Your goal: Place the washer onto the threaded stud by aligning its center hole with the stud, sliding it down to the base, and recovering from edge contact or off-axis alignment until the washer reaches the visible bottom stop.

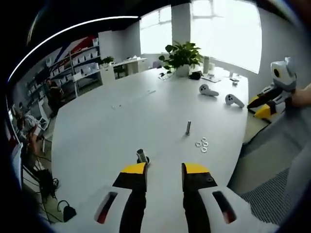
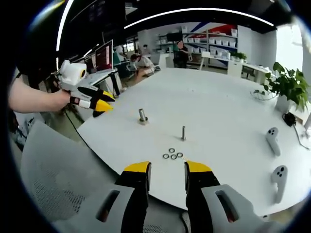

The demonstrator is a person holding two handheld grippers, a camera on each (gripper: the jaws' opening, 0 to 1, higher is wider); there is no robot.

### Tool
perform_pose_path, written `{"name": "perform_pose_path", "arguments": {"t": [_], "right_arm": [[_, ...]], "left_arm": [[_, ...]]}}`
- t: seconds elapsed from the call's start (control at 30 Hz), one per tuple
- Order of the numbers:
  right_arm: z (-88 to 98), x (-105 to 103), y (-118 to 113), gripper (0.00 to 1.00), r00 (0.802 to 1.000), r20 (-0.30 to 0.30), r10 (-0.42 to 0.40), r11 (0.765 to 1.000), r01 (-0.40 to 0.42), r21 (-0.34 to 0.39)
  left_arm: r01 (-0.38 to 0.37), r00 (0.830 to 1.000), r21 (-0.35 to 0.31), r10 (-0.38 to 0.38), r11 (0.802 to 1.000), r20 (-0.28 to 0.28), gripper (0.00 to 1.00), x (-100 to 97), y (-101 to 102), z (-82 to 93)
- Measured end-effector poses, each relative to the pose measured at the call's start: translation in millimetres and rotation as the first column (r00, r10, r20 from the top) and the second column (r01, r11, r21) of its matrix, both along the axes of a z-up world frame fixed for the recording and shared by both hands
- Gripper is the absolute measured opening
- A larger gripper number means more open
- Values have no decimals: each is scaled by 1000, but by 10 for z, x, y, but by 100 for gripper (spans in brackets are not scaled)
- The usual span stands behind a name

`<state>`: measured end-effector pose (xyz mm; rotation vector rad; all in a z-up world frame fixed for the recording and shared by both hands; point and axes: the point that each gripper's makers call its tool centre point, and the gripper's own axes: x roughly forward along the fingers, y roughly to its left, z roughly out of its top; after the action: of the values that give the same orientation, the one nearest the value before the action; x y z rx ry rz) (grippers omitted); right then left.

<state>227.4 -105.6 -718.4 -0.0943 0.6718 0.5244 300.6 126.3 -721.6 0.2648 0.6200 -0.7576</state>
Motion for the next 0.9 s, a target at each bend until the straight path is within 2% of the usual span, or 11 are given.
{"name": "perform_pose_path", "arguments": {"t": [0.43, 0.57, 0.7, 0.9], "right_arm": [[23, 7, -17, 30, 1000, 11, -9, 1000, 9, -4], [13, 13, -27, 30, 1000, 10, -13, 1000, 13, -12], [-5, 8, -22, 30, 1000, 1, -7, 1000, 7, -17], [-9, 14, -35, 30, 1000, 1, -10, 1000, 10, -26]], "left_arm": [[-55, 998, -94, 56, 994, 10, 29, -488, 36, 283], [-82, 996, -143, 85, 986, 20, 30, -554, 48, 422], [-88, 995, -153, 95, 984, 40, 30, -626, 91, 513], [-100, 993, -172, 110, 980, 49, 29, -701, 163, 559]]}}
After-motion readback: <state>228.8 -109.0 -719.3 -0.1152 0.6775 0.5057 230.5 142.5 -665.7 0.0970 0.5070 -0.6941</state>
